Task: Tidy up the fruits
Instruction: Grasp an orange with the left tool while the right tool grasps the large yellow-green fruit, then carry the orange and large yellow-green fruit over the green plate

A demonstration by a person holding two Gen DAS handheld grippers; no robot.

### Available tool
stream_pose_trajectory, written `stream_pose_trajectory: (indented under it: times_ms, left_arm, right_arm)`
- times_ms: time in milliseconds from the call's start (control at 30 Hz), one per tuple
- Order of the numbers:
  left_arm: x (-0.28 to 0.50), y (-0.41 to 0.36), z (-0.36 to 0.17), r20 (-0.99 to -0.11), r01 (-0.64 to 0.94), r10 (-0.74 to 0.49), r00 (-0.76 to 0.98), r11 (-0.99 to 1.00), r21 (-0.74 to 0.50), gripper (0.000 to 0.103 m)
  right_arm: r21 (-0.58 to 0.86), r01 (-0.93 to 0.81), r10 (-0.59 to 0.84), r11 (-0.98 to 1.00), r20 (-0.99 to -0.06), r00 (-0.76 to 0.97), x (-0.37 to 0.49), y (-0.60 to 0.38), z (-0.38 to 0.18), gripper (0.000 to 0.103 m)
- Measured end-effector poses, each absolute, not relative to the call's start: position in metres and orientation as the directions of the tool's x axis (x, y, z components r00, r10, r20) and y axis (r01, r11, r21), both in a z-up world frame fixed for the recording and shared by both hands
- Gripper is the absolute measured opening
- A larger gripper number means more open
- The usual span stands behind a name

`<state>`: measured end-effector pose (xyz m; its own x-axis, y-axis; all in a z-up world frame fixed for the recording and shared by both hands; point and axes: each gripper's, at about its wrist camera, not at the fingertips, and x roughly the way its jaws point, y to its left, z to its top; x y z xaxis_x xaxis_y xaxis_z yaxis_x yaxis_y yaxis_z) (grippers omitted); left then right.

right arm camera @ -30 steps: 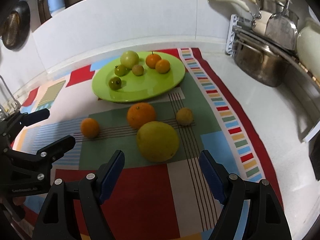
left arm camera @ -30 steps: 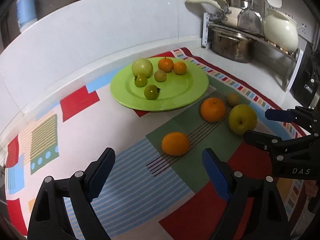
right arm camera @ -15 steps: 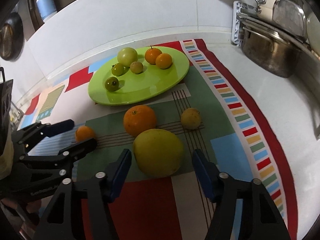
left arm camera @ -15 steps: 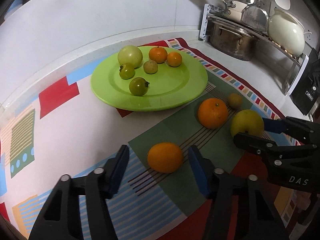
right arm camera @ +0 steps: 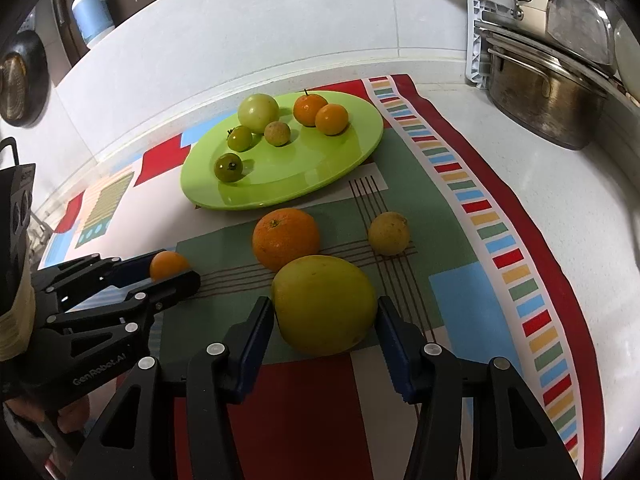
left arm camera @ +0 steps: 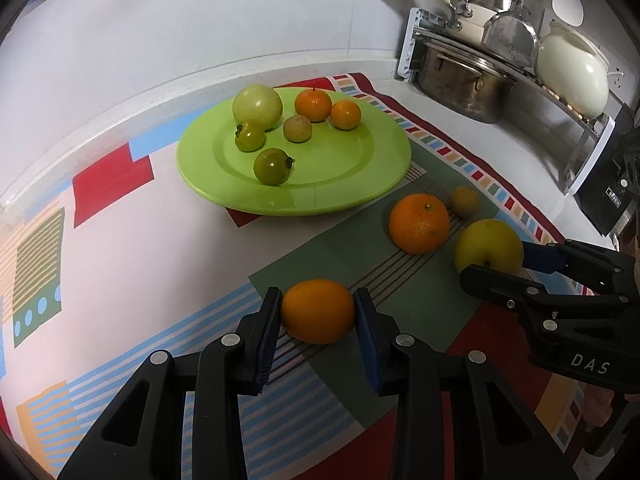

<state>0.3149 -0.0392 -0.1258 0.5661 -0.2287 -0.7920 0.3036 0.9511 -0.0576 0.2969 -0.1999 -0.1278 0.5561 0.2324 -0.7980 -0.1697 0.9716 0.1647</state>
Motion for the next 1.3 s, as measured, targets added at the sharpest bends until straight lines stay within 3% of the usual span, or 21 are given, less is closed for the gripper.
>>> stream_pose_trajectory:
  times_ms: [700, 1300]
  left_arm:
    - [0.292, -0.028, -0.055, -0.66, 0.287, -0.229, 0.715, 0.958, -0.021, 0.036]
    - [0.346, -0.025, -0.029, -0.599, 0.274, -0.209, 0.773, 0.962, 0.019, 0.036]
  right_arm:
    - [0.162, -0.217, 0.267, 0.963, -0.705, 0.658, 0.286, -0.192, -0.071, 0.053]
    - [0.121, -0.265, 0.281, 0.956, -0.63, 0.724, 0.334, -0.183, -0.032, 0.053]
